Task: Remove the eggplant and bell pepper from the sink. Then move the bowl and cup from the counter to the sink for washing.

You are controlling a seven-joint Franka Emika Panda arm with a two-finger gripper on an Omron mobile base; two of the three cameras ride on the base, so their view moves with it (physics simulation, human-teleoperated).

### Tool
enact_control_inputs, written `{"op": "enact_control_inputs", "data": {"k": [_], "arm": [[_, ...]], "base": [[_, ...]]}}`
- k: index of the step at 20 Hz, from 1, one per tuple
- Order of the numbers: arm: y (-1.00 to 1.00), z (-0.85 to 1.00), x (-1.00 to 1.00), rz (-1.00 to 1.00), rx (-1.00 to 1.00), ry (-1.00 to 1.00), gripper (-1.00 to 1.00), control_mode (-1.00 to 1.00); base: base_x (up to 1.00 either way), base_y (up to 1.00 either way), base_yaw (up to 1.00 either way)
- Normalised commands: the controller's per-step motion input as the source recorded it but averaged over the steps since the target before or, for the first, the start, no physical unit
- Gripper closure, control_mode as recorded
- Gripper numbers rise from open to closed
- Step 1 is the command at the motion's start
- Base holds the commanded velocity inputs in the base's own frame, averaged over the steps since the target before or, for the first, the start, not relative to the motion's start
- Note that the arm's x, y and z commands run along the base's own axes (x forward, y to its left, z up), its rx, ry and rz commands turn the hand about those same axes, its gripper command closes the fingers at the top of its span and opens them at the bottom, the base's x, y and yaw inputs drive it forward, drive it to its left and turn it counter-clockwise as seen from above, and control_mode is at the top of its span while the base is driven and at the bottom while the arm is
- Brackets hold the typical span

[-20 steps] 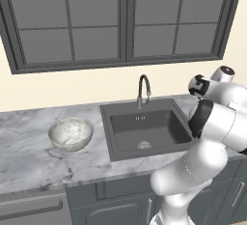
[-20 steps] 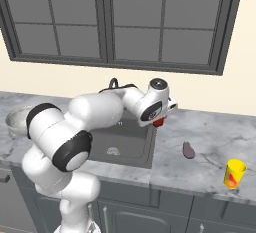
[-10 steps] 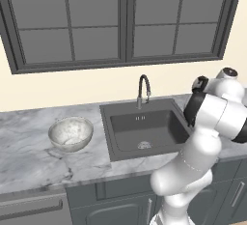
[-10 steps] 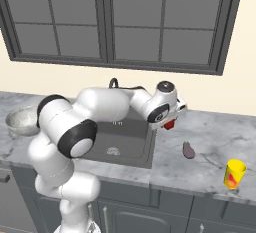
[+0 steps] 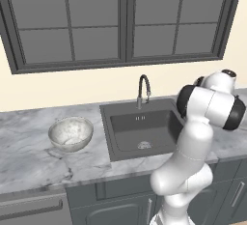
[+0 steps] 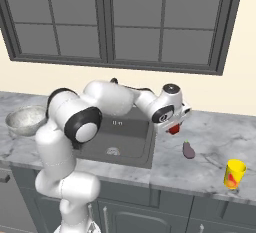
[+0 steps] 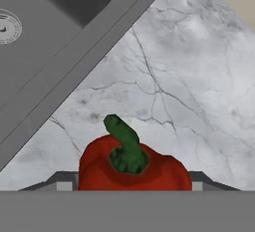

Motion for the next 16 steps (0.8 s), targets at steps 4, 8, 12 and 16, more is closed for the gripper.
{"op": "enact_control_inputs", "data": {"k": [4, 8, 12, 16], "arm": [[-0.04, -0.21, 0.14, 0.00, 0.00, 0.05, 1.00, -1.00], [0.00, -0.24, 0.18, 0.00, 0.00, 0.02, 1.00, -1.00], [-0.01, -0.27, 0.20, 0.00, 0.00, 0.00, 1.00, -1.00], [-0.08, -0.25, 0.13, 0.00, 0.00, 0.00, 1.00, -1.00]], "base": [[0.00, 0.00, 0.00], [0.00, 0.00, 0.00], [0.00, 0.00, 0.00], [0.00, 0.00, 0.00]]}}
